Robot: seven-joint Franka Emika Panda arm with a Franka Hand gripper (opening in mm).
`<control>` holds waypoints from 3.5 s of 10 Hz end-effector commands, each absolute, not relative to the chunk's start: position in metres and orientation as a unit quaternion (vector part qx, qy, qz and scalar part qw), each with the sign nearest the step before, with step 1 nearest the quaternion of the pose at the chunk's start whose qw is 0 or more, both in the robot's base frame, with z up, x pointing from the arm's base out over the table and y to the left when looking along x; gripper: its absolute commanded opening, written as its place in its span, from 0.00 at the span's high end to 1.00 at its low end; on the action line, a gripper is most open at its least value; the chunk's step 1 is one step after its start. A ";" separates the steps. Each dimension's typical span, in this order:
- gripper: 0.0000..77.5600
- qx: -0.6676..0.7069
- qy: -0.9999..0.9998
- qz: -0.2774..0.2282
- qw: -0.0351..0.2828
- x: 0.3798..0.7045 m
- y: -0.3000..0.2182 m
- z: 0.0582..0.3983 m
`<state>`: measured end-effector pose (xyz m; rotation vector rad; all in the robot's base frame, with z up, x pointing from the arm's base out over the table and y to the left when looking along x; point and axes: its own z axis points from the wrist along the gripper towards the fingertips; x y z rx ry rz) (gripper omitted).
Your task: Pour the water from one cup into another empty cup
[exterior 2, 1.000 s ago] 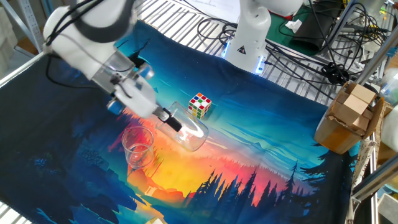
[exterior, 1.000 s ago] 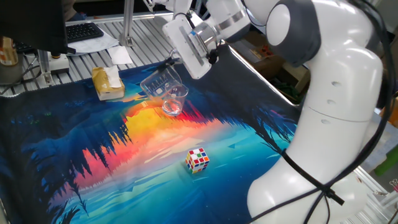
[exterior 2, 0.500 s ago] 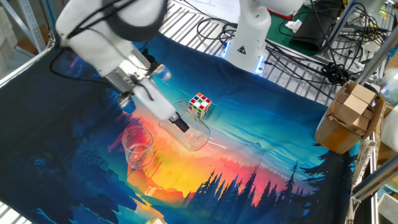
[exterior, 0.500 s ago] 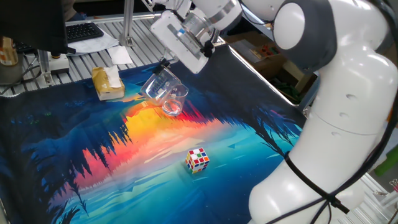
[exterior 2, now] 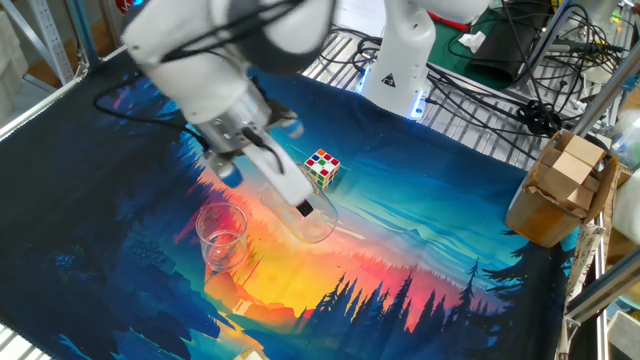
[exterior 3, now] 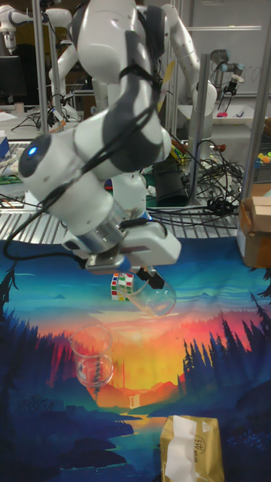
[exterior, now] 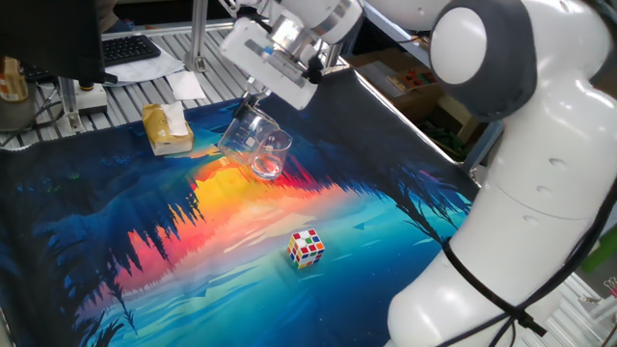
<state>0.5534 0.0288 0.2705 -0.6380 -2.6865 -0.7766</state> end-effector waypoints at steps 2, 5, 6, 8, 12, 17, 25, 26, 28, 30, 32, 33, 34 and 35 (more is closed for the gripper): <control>0.98 -0.210 -0.965 -0.134 0.082 0.555 0.058 0.262; 0.98 -0.204 -0.970 -0.111 0.072 0.560 0.063 0.254; 0.98 -0.204 -0.970 -0.109 0.068 0.561 0.064 0.251; 0.98 -0.201 -0.973 -0.097 0.059 0.565 0.068 0.242; 0.98 -0.192 -0.978 -0.077 0.040 0.572 0.073 0.224; 0.98 -0.187 -0.980 -0.065 0.024 0.577 0.076 0.209; 0.98 -0.172 -0.983 -0.068 -0.001 0.581 0.078 0.173; 0.98 -0.171 -0.983 -0.068 -0.004 0.582 0.078 0.169; 0.98 -0.164 -0.984 -0.068 -0.012 0.583 0.077 0.158; 0.98 -0.157 -0.985 -0.069 -0.013 0.584 0.076 0.152; 0.98 -0.152 -0.986 -0.067 -0.013 0.585 0.076 0.147; 0.98 -0.151 -0.986 -0.065 -0.013 0.586 0.076 0.144; 0.98 -0.151 -0.986 -0.064 -0.013 0.586 0.076 0.143; 0.98 -0.152 -0.986 -0.064 -0.013 0.586 0.075 0.141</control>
